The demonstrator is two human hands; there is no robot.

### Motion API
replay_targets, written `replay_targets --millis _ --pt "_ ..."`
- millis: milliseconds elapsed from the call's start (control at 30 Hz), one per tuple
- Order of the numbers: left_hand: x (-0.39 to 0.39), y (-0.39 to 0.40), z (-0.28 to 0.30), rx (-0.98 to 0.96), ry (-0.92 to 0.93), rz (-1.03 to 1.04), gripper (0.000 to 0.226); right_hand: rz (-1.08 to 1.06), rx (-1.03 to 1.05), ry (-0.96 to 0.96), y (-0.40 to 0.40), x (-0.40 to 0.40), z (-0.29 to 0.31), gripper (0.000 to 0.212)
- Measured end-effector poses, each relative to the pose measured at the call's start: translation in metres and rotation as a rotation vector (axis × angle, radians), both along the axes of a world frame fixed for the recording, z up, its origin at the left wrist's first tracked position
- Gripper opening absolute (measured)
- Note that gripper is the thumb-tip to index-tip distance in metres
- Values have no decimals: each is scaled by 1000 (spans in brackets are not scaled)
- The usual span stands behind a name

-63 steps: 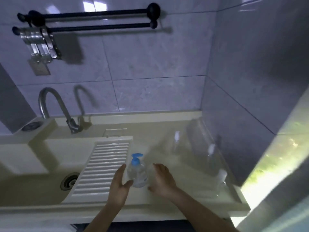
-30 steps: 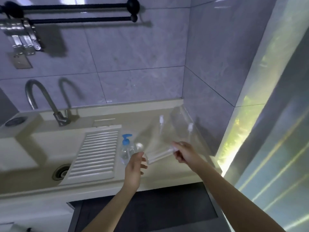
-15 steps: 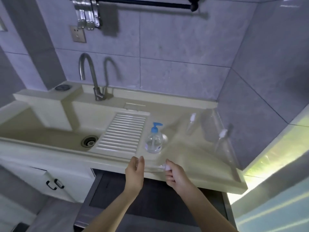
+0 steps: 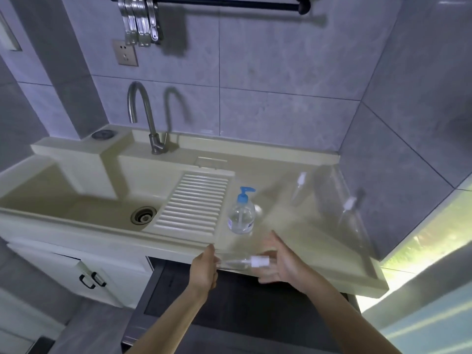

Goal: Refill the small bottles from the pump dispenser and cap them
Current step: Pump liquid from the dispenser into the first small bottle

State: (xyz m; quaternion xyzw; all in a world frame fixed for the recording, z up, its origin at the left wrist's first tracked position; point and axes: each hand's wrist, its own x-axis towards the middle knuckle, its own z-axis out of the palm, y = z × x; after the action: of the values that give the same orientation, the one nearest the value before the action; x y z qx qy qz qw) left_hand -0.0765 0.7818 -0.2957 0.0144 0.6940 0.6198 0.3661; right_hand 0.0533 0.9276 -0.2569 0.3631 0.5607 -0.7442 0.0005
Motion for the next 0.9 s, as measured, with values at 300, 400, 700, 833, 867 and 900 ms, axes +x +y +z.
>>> replay_targets --millis 300,400,700,833,867,900 --pt "1 -2 2 -37 58 0 38 150 508 102 -11 8 -19 5" --pt "4 -5 0 -32 53 -2 37 114 316 210 -13 14 -24 33" --pt "11 -10 -6 -89 205 -24 47 223 380 38 -20 24 -30 29" --pt "16 -13 -10 -126 161 -45 41 189 538 113 -22 33 -38 17" --pt "17 -14 -10 -136 150 -45 42 180 599 120 -22 35 -38 15" --pt "17 -14 -11 -143 132 -41 43 183 681 126 -20 38 -38 16"
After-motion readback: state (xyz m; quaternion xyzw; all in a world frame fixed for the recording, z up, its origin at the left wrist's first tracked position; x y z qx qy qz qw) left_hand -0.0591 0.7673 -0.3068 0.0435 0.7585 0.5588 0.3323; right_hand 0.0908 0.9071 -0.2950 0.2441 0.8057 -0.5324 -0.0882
